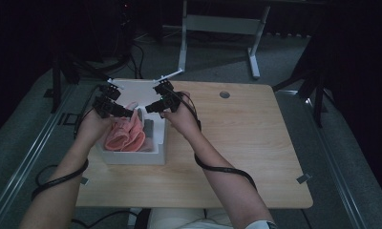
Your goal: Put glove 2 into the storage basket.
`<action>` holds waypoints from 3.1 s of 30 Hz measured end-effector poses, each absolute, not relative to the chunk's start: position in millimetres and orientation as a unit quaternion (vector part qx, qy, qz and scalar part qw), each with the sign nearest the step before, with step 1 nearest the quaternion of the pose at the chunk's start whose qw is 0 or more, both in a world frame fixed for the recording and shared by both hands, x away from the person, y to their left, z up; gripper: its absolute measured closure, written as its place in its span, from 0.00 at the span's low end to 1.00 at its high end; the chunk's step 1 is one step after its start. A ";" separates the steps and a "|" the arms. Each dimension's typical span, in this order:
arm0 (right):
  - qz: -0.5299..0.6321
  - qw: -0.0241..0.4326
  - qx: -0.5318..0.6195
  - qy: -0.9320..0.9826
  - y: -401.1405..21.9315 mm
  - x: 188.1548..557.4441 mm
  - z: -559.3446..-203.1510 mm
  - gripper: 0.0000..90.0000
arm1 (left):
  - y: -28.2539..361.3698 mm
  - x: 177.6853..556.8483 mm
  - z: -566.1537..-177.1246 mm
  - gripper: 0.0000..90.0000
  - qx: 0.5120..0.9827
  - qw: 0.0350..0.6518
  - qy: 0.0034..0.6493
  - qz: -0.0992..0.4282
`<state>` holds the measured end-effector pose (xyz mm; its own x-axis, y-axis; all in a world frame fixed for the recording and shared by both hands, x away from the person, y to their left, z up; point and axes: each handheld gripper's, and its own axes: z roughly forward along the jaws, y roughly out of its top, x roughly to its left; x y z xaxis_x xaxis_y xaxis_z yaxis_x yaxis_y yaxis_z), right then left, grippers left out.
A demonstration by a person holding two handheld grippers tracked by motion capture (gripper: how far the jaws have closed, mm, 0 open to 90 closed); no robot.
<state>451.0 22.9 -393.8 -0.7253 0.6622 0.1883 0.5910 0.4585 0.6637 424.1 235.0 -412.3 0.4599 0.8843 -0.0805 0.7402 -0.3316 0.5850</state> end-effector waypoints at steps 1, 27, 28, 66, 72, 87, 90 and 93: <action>0.372 0.050 0.366 0.852 20.7 450.4 -392.0 0.51 | 228.6 422.2 -409.8 0.52 0.808 0.288 0.497 0.130; 0.406 0.094 0.360 0.834 -94.3 444.9 -387.1 0.18 | 123.9 392.5 -386.3 0.01 0.839 0.374 0.376 0.119; 0.404 0.095 0.362 0.835 -98.5 445.2 -388.7 0.18 | 119.0 391.3 -386.9 0.01 0.841 0.375 0.372 0.117; 0.393 0.098 0.349 0.845 -190.3 402.7 -472.9 0.16 | 9.4 346.4 -456.0 0.01 0.886 0.373 0.266 0.075; 0.391 0.102 0.350 0.845 -203.8 396.5 -490.4 0.16 | -1.0 338.7 -474.6 0.01 0.894 0.367 0.247 0.075; 0.384 0.126 0.361 0.841 -235.2 381.2 -523.6 0.17 | -9.4 322.6 -515.5 0.01 0.894 0.379 0.222 0.082; 0.379 0.130 0.359 0.843 -239.3 378.9 -529.1 0.17 | -10.3 318.8 -522.1 0.01 0.896 0.377 0.220 0.086; 0.369 0.134 0.365 0.844 -244.1 376.5 -534.6 0.16 | -10.4 316.6 -528.5 0.01 0.898 0.371 0.220 0.089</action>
<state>376.5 -244.1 -534.6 -0.6973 0.7154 0.0435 0.5175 0.4605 0.7212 316.6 -10.4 -528.5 0.8877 0.4603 -0.0036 0.3287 -0.6283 0.7051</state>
